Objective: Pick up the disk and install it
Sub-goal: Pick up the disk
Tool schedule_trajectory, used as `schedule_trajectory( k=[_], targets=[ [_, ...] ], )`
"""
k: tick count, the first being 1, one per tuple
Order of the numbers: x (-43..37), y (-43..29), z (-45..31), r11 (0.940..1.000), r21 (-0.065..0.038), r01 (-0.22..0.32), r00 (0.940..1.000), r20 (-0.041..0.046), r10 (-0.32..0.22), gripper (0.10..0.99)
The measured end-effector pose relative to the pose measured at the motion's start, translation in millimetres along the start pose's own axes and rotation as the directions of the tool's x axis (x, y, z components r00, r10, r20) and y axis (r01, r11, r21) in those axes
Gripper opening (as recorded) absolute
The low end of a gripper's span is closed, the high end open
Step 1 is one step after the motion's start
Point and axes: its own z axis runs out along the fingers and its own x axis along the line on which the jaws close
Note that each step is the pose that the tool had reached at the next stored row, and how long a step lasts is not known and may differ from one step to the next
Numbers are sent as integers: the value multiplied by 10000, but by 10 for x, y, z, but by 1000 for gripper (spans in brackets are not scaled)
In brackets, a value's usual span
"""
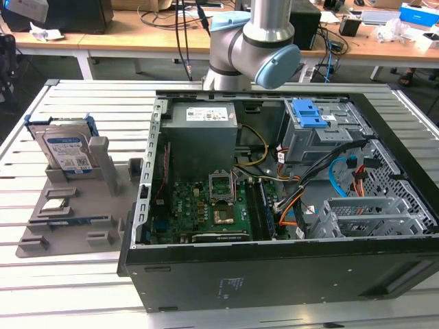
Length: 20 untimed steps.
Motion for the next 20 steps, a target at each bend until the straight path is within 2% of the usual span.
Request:
schedule_trajectory(
  k=[5,10,13,14,15,16,20],
  targets=[
    [0,0,0,9986,-4,530,9986,-16,-530,106],
    [0,1,0,9986,-4,531,9986,-16,-531,106],
    [0,1,0,9986,-4,532,9986,-16,-532,294],
    [0,1,0,9986,-4,531,9986,-16,-531,294],
    [0,2,0,9986,-4,531,9986,-16,-531,357],
    [0,2,0,9986,-4,532,9986,-16,-532,478],
    [0,2,0,9988,-4,484,9988,-15,-484,478]
  ],
)
